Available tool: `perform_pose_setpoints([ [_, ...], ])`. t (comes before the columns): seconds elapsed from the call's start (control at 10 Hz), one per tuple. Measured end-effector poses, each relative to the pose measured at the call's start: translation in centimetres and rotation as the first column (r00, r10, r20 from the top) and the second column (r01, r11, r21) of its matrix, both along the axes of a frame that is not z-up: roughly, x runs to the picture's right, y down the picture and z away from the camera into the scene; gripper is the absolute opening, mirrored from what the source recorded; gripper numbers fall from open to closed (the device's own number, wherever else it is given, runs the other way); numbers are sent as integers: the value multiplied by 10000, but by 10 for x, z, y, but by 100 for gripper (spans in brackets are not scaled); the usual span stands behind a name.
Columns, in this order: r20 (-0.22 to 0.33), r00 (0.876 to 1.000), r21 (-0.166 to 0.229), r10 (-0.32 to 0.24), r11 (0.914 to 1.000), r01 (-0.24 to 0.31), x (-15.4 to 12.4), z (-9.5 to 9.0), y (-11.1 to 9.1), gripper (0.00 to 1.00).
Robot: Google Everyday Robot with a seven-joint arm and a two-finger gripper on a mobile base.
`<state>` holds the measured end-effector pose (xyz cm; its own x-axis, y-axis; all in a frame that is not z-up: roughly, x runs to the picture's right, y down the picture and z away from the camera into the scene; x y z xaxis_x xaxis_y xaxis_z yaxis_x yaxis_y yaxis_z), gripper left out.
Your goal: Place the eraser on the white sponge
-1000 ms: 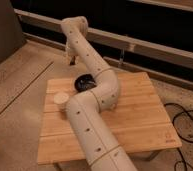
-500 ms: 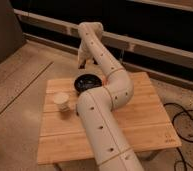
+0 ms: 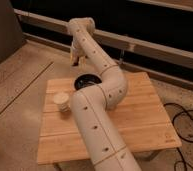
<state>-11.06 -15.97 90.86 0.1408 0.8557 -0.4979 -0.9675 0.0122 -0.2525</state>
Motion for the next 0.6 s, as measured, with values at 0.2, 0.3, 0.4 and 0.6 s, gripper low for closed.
perform_pose_setpoints([
  [0.2, 39, 9998, -121, -198, 9997, 198, -10, 2, 7, 0],
  [0.3, 33, 9995, -211, -321, 9993, 321, -15, 4, 12, 0],
  [0.4, 25, 9990, -379, -449, 9983, 450, -20, 7, 20, 0],
  [0.6, 140, 9991, -738, -403, 9964, 413, -25, 14, 35, 0],
])
